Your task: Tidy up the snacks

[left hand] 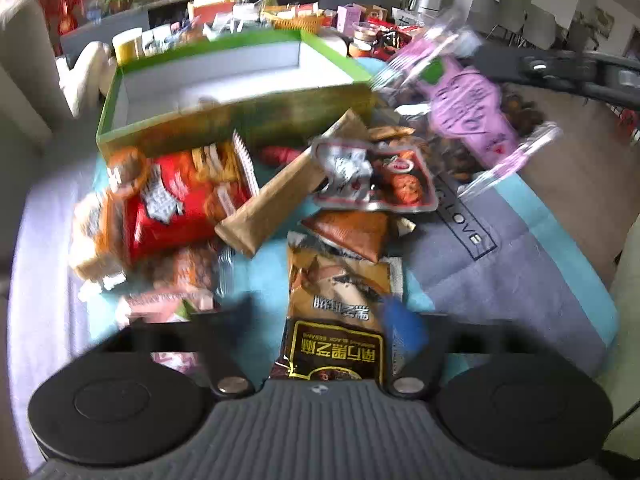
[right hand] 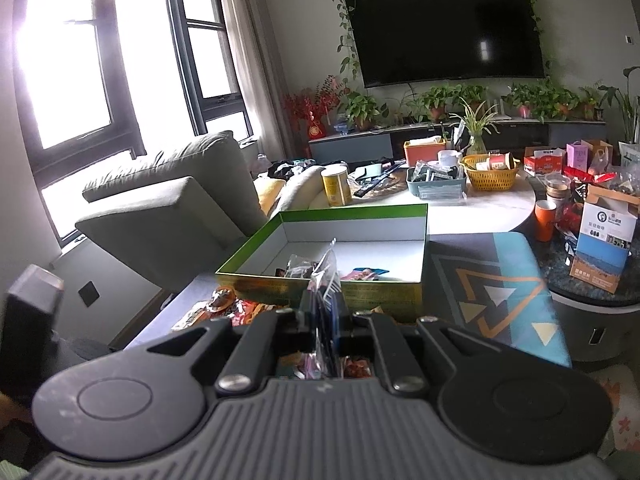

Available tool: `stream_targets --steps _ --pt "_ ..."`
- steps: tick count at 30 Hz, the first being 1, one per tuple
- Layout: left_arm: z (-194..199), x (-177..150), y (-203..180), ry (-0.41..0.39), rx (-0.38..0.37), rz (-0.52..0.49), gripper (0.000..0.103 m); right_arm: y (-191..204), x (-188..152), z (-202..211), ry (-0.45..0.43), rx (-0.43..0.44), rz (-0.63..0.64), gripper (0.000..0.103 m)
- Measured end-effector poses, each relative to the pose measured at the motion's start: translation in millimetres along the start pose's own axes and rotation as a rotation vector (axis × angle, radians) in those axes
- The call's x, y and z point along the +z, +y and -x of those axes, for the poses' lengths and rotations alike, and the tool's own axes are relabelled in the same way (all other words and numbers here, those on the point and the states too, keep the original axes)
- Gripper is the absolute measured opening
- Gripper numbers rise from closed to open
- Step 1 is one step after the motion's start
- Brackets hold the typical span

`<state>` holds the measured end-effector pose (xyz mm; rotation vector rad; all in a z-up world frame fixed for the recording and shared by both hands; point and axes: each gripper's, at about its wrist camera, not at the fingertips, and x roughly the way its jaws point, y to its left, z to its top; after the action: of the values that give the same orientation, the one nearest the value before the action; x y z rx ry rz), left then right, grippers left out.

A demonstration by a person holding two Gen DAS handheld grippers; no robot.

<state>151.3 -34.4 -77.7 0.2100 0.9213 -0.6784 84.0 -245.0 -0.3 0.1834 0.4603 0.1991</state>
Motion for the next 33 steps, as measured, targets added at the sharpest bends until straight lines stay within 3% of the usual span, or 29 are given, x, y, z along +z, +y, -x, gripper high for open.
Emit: stream_targets --steps 7,10,12,13,15,23,33 --pt "-36.6 10.3 7.4 0.032 -0.074 0.028 0.083 -1.3 0.7 -6.1 0.005 0.000 0.002 0.062" --pt "-47.9 12.9 -3.5 0.035 -0.083 -0.020 0.073 -3.0 0.2 -8.3 0.007 -0.003 -0.005 0.062" --pt "-45.1 11.7 -15.9 0.040 -0.034 -0.102 0.038 -5.8 -0.3 -10.1 0.008 -0.010 -0.016 0.062" --pt "-41.2 10.1 -18.9 0.043 -0.049 -0.116 0.035 -6.7 -0.5 -11.1 0.008 -0.014 -0.020 0.062" --pt "-31.9 4.3 -22.8 0.021 -0.070 -0.135 0.015 -8.6 -0.8 -12.1 0.006 -0.018 -0.028 0.062" --pt "22.3 2.2 -25.7 -0.110 -0.018 -0.134 0.009 -8.3 0.4 -10.6 -0.005 -0.015 -0.033 0.062" --pt "79.7 57.0 -3.4 -0.310 0.067 -0.083 0.009 0.1 30.4 -15.6 -0.075 -0.025 -0.014 0.062"
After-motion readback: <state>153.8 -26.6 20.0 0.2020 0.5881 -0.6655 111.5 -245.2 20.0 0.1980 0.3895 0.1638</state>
